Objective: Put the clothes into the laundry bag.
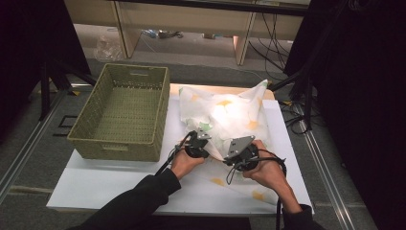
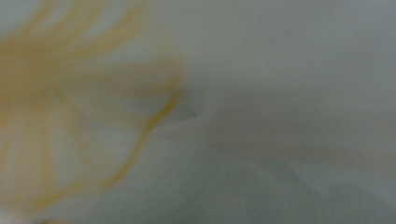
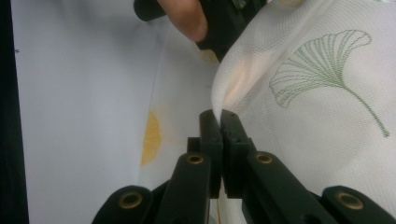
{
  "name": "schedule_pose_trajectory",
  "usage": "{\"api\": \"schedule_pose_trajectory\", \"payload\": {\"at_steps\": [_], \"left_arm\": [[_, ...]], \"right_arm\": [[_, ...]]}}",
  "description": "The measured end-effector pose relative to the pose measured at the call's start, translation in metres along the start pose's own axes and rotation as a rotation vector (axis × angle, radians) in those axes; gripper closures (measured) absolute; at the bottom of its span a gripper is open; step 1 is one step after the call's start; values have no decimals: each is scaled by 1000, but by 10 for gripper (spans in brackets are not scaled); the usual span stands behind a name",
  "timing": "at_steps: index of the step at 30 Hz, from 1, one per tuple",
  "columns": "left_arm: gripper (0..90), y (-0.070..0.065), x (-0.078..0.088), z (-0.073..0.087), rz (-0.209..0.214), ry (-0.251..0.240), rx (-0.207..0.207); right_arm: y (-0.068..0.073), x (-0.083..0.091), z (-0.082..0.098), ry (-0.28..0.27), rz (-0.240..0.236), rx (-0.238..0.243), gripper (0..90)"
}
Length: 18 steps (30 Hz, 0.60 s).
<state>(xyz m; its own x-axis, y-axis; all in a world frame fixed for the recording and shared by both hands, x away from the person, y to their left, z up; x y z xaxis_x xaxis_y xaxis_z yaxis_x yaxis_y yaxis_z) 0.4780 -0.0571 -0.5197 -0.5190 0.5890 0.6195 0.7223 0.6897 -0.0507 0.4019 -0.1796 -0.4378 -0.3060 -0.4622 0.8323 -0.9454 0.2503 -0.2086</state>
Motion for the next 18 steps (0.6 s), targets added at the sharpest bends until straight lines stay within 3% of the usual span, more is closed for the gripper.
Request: {"api": "schedule_pose_trajectory", "payload": {"at_steps": [1,6,10,13,15,18], "left_arm": [[857,-2,-2,-4,-5,-9,-3],[861,-3,-15,-16,-10,-60,20],[799,-3,-15,-12,16,-31,23],[617,-2,1,-5,27,-1,21],[517,0,18,3,12,-7,-19],[435,4,39,12,-6,2,-38]], "right_arm": [[1,0,1,6,2,-24,900],[3,1,1,18,-2,-21,900],[2,0,4,19,-15,-31,900],[0,-2,4,18,-24,-17,900],[0,-2,4,16,-24,-20,900],[-1,-3,5,14,-22,-21,900]]}}
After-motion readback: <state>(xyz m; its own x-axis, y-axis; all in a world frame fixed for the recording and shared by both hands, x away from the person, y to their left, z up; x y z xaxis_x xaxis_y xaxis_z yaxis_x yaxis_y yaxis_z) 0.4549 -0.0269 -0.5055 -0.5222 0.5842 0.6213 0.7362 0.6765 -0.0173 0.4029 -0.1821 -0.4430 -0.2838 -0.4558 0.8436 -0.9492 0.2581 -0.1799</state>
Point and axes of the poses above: each handheld gripper's, and its own axes: x roughly backward along the jaws, z roughly out of its underside, y roughly to its left, the point moved 5 cm from there along -x, roughly forward along the jaws, and after that the axes turned 2 degrees about -z, right-handed, at the moved point
